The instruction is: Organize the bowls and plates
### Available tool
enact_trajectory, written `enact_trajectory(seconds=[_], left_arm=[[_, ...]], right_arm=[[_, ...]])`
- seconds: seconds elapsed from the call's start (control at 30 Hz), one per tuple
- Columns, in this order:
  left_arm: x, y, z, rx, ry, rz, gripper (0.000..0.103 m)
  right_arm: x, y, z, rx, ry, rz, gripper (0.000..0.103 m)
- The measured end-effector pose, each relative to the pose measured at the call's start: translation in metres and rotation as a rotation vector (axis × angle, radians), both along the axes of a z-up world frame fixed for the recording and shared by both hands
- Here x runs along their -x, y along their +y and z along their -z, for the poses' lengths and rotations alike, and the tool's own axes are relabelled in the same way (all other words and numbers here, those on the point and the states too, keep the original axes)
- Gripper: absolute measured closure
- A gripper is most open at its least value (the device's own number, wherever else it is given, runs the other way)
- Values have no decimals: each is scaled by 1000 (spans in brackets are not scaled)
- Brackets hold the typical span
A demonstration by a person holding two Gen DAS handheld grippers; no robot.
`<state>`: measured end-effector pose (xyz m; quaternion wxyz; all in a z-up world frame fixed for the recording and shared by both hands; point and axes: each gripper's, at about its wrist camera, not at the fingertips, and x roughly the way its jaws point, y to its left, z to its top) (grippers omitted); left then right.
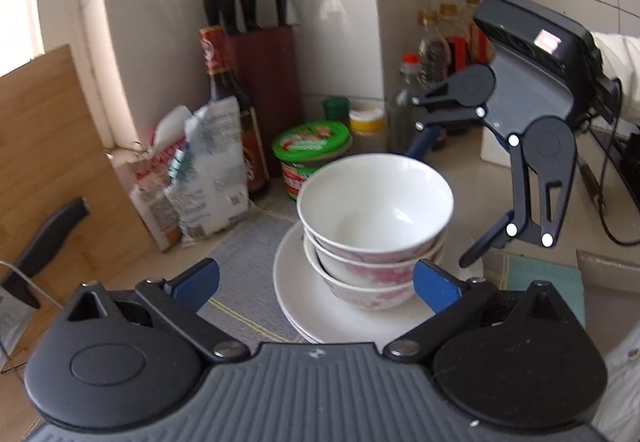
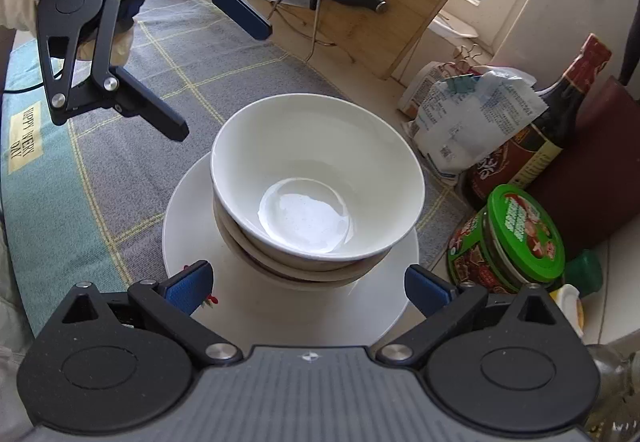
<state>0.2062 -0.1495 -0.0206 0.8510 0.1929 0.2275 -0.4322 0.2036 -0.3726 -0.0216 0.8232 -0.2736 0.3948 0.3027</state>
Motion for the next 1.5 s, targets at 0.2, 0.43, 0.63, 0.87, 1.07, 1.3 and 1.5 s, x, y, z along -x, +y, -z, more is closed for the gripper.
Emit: enact_trajectory(seconds=[0.2, 0.43, 0.63, 0.87, 1.07, 1.3, 1.5], left_arm=[[12, 21, -7, 77, 44, -33, 1], [36, 37, -12, 79, 66, -248, 1], [48, 54, -22, 40, 143, -370, 1], [61, 63, -34, 15, 169, -404, 1], [64, 69, -42, 29, 178, -424, 1], [66, 73, -45, 15, 170, -453, 1], [67, 75, -48, 20, 169, -460, 1]], right_arm=[[22, 23, -23, 0, -27, 256, 0], [50, 58, -33, -84, -55, 711, 0], [79, 80, -37, -157, -79, 995, 0], [104, 104, -53, -205, -143, 1078, 0], [112, 111, -60, -227, -172, 1110, 0], [114, 115, -60, -241, -173, 1118, 0], [116, 117, -64, -246, -184, 1120, 0]])
